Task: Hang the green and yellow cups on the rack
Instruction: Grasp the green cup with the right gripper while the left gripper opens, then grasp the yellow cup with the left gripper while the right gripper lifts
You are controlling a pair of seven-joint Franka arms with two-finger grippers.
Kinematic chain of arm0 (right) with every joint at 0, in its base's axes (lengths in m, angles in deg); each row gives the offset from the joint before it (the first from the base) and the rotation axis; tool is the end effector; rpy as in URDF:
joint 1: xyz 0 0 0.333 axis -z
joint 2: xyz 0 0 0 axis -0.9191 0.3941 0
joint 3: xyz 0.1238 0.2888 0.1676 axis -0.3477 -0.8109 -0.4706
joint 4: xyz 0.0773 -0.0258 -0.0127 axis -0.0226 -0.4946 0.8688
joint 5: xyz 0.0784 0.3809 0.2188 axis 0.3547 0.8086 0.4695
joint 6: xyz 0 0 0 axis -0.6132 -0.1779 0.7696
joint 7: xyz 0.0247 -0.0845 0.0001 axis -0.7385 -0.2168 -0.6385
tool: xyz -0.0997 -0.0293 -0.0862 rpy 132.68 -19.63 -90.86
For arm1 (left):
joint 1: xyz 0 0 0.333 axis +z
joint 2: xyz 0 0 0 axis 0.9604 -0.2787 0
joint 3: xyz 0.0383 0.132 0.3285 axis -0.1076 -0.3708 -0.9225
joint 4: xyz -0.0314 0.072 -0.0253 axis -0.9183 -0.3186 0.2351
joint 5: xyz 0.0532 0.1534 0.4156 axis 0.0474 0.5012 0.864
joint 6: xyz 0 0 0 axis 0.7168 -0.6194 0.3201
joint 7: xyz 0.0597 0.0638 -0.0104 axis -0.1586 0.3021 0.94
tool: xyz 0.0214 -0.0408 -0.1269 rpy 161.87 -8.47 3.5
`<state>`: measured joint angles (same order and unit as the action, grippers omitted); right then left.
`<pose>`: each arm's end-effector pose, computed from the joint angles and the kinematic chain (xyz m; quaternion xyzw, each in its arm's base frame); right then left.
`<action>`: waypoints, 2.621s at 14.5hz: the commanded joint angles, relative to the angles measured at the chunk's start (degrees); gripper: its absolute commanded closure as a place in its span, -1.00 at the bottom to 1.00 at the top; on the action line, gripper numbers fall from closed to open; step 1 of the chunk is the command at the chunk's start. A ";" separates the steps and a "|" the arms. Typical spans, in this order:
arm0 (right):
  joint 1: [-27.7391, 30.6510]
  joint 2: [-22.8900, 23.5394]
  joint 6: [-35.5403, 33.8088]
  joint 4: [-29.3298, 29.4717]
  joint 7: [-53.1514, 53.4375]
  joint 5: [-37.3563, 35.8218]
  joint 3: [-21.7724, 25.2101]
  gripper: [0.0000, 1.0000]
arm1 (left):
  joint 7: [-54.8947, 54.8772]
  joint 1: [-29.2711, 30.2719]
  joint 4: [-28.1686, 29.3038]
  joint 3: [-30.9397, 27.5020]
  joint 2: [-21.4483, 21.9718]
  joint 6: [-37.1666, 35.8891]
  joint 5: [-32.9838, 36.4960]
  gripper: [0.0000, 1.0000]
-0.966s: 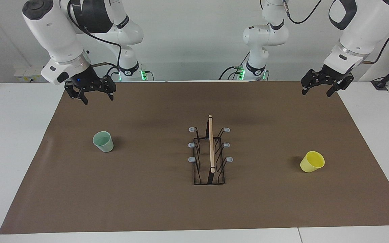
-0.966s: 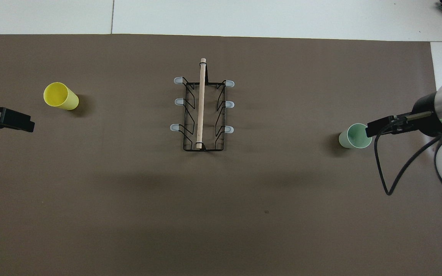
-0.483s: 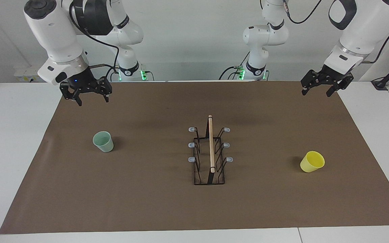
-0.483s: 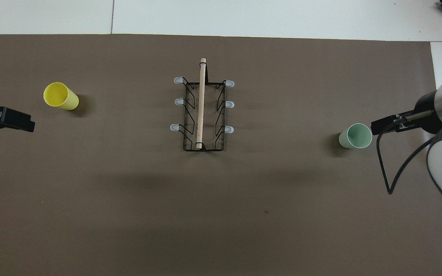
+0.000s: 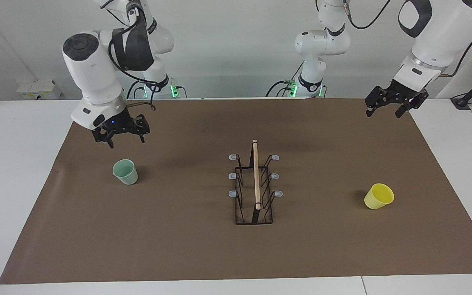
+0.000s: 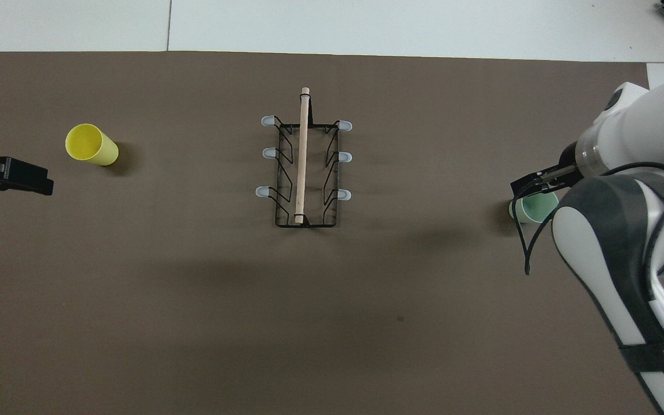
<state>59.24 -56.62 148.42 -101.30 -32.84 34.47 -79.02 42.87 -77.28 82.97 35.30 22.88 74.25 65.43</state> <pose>0.6407 0.0651 0.4941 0.9903 0.1315 -0.0102 0.0436 0.6090 -0.0175 0.6233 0.9992 -0.0363 -0.0032 0.0165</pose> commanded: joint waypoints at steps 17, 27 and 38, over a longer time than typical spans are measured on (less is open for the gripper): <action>-7.13 4.54 0.02 -8.49 -27.81 -32.75 -0.34 -1.00 | 34.85 0.73 -27.44 -13.67 -34.08 3.98 -18.58 -0.98; -11.07 13.57 -1.47 -7.98 -34.69 -44.00 -0.51 -1.00 | 54.28 8.37 -29.82 -14.47 -46.39 12.94 -29.65 -0.99; -13.37 19.65 4.32 -9.19 -30.47 -52.35 -0.51 -1.00 | 65.29 9.88 -15.34 -16.50 -40.44 11.01 -43.73 -1.00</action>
<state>45.90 -37.78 151.28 -109.94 -64.74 -15.85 -79.56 107.89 -66.68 61.13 19.24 -21.60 86.06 23.01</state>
